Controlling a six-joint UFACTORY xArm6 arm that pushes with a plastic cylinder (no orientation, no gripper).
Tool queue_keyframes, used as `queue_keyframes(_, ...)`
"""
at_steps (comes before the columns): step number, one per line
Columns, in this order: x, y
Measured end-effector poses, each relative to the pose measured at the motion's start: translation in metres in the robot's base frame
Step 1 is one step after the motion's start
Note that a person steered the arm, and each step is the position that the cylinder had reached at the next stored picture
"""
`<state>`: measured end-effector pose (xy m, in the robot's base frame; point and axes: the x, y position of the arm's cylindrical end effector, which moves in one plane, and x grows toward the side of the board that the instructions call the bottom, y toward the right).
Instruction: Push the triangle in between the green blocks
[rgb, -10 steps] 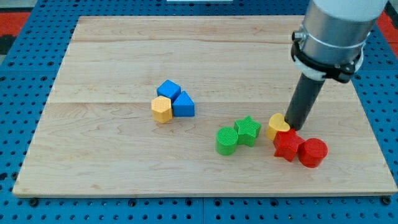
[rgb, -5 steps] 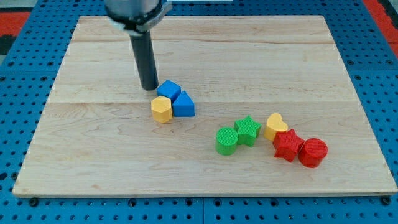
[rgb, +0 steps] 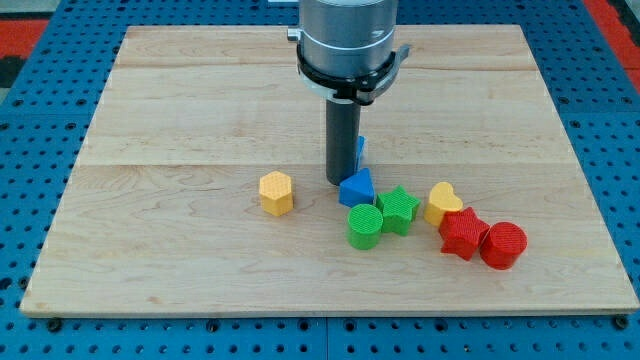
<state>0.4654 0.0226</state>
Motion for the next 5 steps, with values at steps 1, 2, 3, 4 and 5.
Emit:
queue_keyframes(1,-0.004,-0.021)
queue_keyframes(2,0.012,-0.023)
queue_keyframes(3,0.020,0.023)
queue_keyframes(4,0.027,0.053)
queue_keyframes(5,0.027,0.051)
